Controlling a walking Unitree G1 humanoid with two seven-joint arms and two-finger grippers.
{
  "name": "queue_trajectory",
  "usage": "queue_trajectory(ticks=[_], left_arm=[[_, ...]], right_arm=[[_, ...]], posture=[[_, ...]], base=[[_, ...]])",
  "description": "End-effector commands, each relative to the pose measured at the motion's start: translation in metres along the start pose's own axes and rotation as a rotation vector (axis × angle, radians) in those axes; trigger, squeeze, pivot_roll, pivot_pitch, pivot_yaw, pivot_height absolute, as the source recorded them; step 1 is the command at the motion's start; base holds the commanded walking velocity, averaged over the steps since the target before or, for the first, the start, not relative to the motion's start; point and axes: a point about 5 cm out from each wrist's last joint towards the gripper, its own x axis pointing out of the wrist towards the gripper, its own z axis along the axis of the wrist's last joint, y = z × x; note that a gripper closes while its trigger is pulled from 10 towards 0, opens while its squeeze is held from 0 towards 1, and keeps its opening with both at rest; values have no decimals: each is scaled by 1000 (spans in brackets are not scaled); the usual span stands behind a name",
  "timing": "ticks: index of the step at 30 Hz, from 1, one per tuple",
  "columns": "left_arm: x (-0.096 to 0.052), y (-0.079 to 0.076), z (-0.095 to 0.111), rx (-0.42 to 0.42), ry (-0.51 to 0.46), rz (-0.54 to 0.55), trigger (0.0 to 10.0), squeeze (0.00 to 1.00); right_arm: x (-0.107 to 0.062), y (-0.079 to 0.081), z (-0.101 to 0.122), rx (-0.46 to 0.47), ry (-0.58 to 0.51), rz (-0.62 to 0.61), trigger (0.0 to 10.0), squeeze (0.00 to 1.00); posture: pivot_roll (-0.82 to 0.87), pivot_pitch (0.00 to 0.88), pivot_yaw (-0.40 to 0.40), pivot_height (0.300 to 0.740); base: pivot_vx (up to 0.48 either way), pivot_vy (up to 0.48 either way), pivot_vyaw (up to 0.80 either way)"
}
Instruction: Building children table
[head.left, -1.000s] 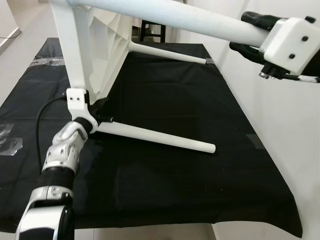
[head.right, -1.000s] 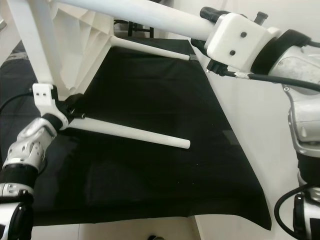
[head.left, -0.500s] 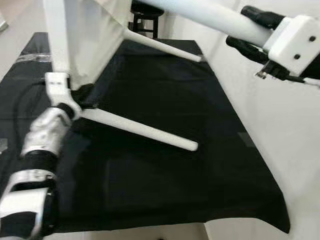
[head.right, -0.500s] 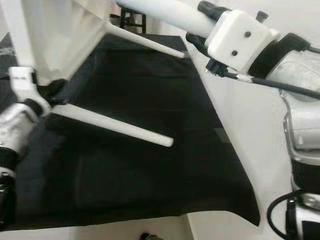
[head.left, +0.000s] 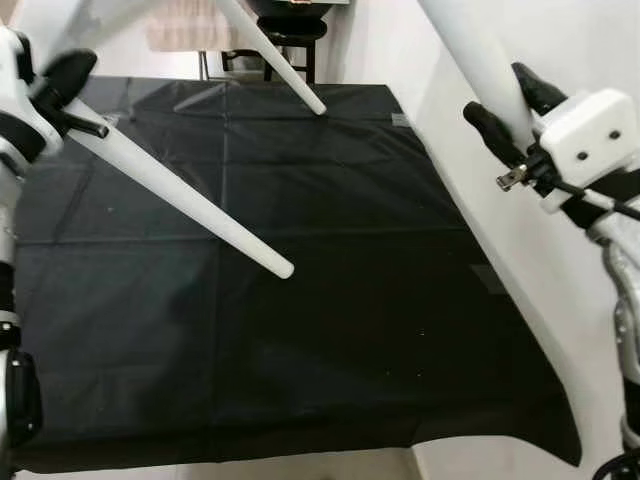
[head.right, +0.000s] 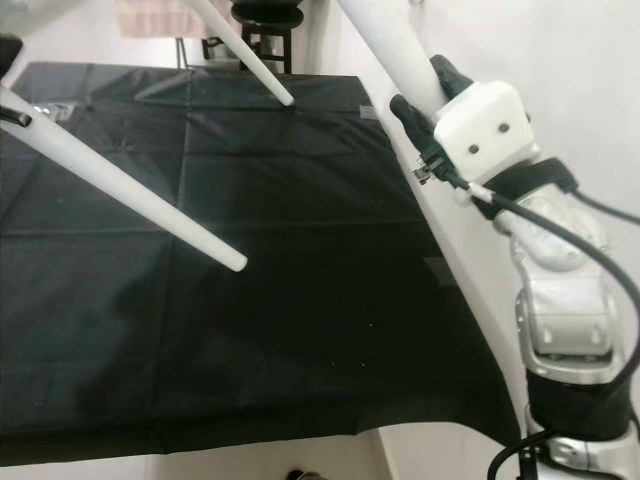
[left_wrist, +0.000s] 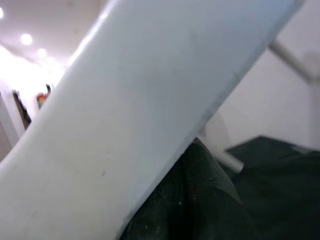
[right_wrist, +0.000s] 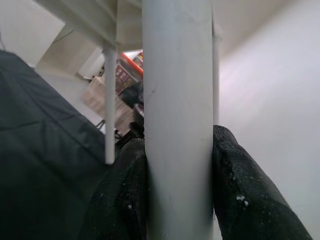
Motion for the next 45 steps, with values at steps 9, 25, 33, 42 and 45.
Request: queue_trajectory(ticks=[9,25,33,42,45], left_arm=[[16,30,102,175,-177,-2,10000,0],[20,-39,61,21,-99,-238,10000,0],[-16,-84,21,-121,-26,-350,10000,1000],[-52,-91,0,-187,46,-301,10000,1000],[-96,-119,-52,-236,253,-192,10000,1000]], right_arm=[[-46,65,-126,505,753,-76,0,0],[-28,109,-107,645,708,30,10000,1000],[-18,95,-85,698,458,7,10000,1000],[-39,84,-73,736,346,37,10000,1000],[-48,81,-72,743,314,7,10000,1000]], posture=[[40,171,-41,740],[33,191,-26,740],[16,193,-40,740],[10,193,-40,740],[8,178,-55,740]], base=[[0,0,0],[0,0,0],[0,0,0],[0,0,0],[0,0,0]])
